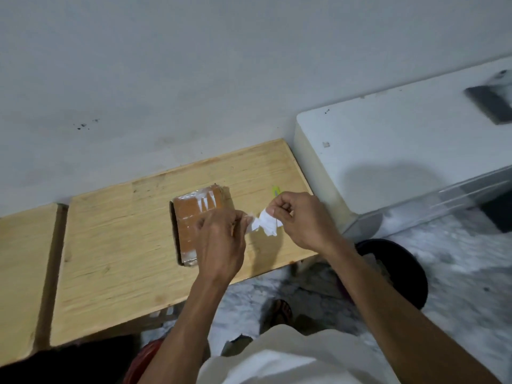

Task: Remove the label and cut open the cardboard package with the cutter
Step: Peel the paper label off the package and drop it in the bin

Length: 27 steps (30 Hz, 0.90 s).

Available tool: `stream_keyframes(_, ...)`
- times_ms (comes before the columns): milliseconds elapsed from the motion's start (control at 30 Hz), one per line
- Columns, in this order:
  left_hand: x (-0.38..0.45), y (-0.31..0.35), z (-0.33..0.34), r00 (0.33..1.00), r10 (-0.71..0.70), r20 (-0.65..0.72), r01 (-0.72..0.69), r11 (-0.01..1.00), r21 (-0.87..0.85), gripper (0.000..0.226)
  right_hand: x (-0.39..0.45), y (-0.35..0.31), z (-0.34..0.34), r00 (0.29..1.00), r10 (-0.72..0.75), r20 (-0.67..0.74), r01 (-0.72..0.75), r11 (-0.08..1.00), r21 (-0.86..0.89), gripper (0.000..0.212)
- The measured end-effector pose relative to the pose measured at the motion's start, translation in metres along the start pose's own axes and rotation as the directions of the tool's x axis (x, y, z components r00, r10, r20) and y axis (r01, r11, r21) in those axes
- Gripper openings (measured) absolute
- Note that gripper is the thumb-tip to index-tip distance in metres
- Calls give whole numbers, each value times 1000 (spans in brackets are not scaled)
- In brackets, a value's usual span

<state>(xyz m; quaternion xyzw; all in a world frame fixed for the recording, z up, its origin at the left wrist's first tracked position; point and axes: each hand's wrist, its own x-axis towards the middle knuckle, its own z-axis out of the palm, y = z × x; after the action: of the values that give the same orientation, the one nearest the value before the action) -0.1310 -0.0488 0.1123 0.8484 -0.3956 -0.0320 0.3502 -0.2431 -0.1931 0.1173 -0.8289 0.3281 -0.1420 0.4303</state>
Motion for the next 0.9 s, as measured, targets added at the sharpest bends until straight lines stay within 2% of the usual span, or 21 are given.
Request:
stream_keyframes(67,-6,3,1,1000,-5,17,6,997,-75,42,-16,3,0,997,49,-63,-46,997,54,11)
stream_keyframes(133,-19,7,1,999,-46,10,47,984,-173,37,-37,11,1,975,150,-162,-130,983,126,16)
stream_keyframes(233,-40,20,2,996,-88,3,85,958,-275,30,-70,28,-2,884,341,-321,-238,918,318,19)
stream_keyframes(400,-75,52,27,1000,7,26,0,961,-277,31,-125,36,-3,732,526,-432,-297,818,492,18)
stream_keyframes(433,-83,60,31,999,-7,31,16,956,-292,28,-135,44,-6,685,570,-454,-325,797,510,20)
stream_keyframes(467,-90,64,35,999,-42,30,49,949,-312,25,-145,55,-13,607,628,-486,-353,762,543,22)
stream_keyframes(533,-92,57,37,989,-147,14,143,930,-340,20,-169,85,-41,380,744,-550,-385,668,637,25)
stream_keyframes(567,-88,50,36,986,-166,8,159,931,-329,21,-182,101,-61,291,759,-582,-405,649,644,28)
stream_keyframes(600,-81,44,35,989,-148,13,145,944,-296,22,-196,117,-80,240,754,-611,-436,646,626,29)
stream_keyframes(700,-65,40,55,995,-23,101,38,987,-158,28,-223,144,-117,185,699,-691,-479,678,558,27)
stream_keyframes(767,-66,54,88,982,68,178,-52,994,-92,29,-229,162,-125,199,669,-716,-508,695,509,25)
stream_keyframes(900,-77,105,169,935,109,339,-115,993,-2,22,-224,214,-125,181,705,-686,-605,630,487,19)
